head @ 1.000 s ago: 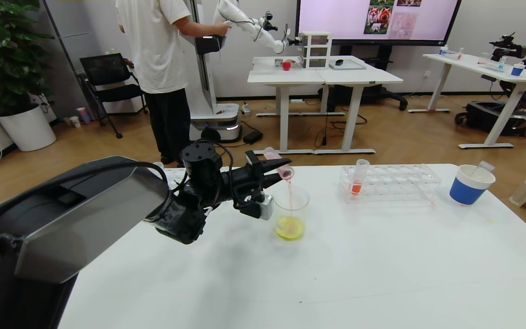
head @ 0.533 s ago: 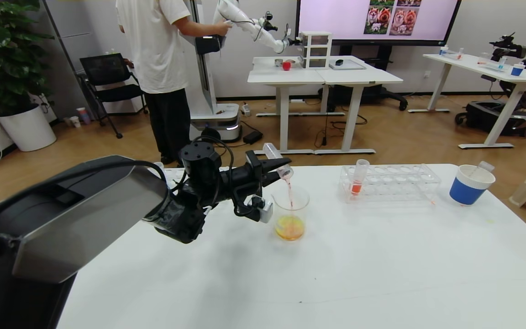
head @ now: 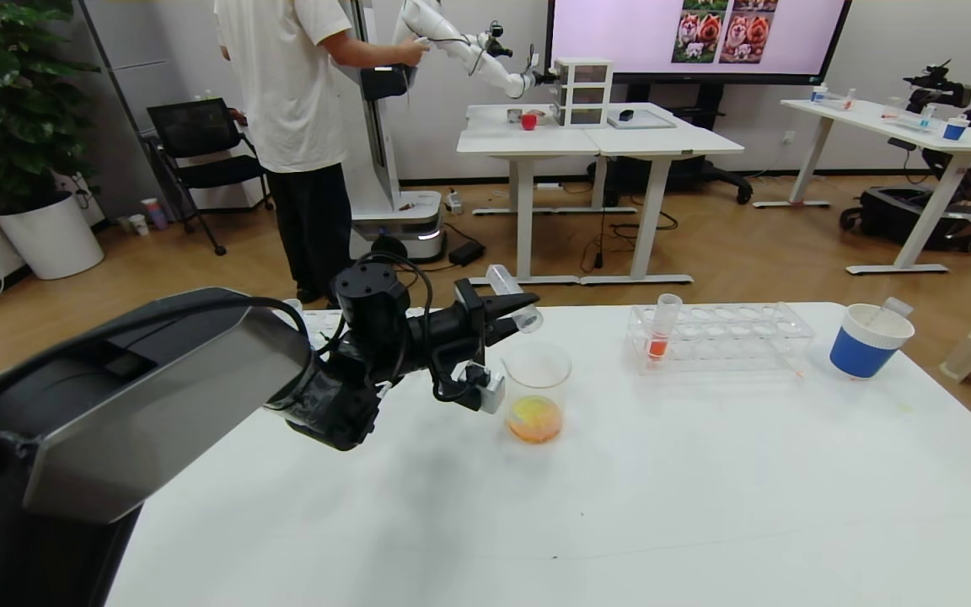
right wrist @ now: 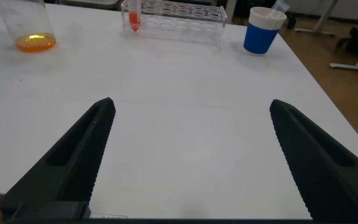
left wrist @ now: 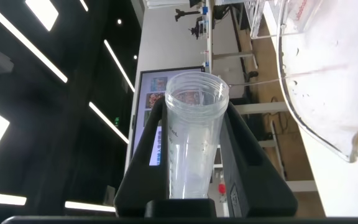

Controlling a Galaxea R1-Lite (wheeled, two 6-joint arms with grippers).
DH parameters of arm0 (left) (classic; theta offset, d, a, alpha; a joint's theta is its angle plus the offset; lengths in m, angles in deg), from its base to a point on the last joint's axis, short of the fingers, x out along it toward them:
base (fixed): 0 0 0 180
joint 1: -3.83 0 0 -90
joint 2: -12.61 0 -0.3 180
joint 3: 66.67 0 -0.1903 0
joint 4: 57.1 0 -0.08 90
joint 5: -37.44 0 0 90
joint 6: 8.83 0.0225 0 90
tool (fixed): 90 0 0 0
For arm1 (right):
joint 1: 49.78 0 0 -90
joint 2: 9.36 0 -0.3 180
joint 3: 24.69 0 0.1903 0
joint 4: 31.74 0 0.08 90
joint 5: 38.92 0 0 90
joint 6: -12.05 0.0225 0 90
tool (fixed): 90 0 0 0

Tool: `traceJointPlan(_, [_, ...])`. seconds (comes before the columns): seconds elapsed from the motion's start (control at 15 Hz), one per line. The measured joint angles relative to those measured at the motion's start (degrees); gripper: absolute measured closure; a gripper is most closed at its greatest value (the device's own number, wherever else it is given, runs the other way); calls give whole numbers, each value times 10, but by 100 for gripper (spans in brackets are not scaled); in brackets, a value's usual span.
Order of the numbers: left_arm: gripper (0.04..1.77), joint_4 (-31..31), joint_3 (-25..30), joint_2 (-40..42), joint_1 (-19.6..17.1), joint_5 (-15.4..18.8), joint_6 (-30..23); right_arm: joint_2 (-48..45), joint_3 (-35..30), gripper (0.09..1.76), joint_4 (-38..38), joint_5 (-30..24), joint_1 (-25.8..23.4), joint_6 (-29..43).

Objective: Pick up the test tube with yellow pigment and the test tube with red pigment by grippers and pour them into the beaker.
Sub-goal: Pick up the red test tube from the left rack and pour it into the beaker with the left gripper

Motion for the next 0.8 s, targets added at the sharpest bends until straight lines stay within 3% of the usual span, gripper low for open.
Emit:
traceJointPlan(0.2, [131,-6,0,11,7,-16,-114,0,0,11,0,0,0,0])
traceJointPlan(0.33, [131,-15,2,26,18,-57,-245,0,0,11,0,0,0,0])
traceJointPlan(0.4, [131,-32,3,33,24,-95,-317,0,0,11,0,0,0,0])
traceJointPlan(0.6, [131,-81,4,48,46,-299,-531,0,0,11,0,0,0,0])
traceJointPlan(0.73, [131,-72,3,61,62,-437,-670,0,0,11,0,0,0,0])
traceJointPlan(0.8, [131,-52,2,70,66,-490,-727,0,0,11,0,0,0,0])
